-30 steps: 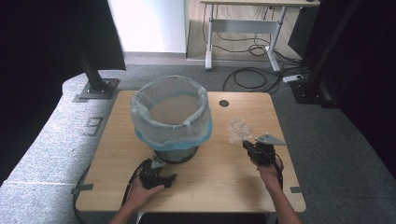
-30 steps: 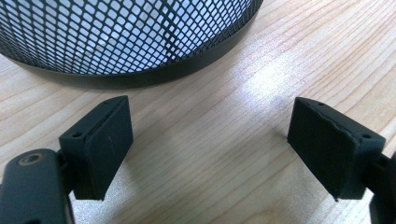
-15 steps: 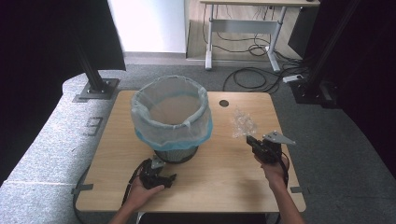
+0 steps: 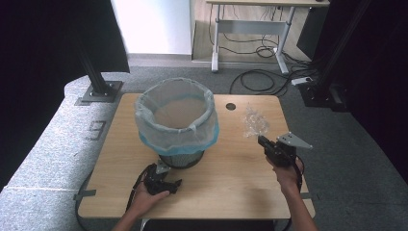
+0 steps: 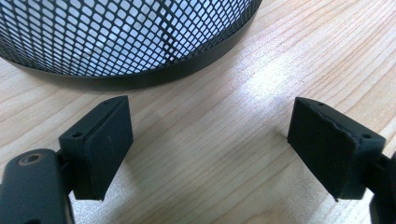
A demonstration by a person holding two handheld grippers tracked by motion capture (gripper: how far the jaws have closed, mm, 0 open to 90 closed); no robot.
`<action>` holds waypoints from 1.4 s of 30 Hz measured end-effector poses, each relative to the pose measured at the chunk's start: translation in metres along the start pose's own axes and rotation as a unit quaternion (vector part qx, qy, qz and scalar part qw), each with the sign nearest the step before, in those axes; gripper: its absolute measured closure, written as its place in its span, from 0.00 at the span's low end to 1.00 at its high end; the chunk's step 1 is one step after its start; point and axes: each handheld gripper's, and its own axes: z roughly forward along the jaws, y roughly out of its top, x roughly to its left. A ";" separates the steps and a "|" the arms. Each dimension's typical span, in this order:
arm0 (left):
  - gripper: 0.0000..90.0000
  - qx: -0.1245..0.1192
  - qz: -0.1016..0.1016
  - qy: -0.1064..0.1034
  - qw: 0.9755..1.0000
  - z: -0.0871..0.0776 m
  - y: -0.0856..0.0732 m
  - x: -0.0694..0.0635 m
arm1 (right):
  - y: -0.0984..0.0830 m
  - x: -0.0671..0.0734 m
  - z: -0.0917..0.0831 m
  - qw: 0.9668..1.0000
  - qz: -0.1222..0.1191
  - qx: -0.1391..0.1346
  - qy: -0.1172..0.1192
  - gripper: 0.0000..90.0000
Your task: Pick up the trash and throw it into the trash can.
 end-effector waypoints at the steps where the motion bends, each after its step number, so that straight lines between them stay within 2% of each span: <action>1: 0.16 0.000 0.000 0.000 1.000 0.000 0.000 0.000 | 0.000 0.000 0.000 1.000 0.000 0.000 0.000 0.96; 21: 0.16 0.001 0.001 0.000 1.000 0.000 0.000 0.000 | 0.018 0.004 -0.018 0.999 -0.011 -0.038 -0.004 0.96; 42: 0.16 -0.001 0.000 0.000 1.000 0.000 0.000 0.000 | 0.025 0.012 -0.024 0.998 -0.024 -0.053 -0.003 0.96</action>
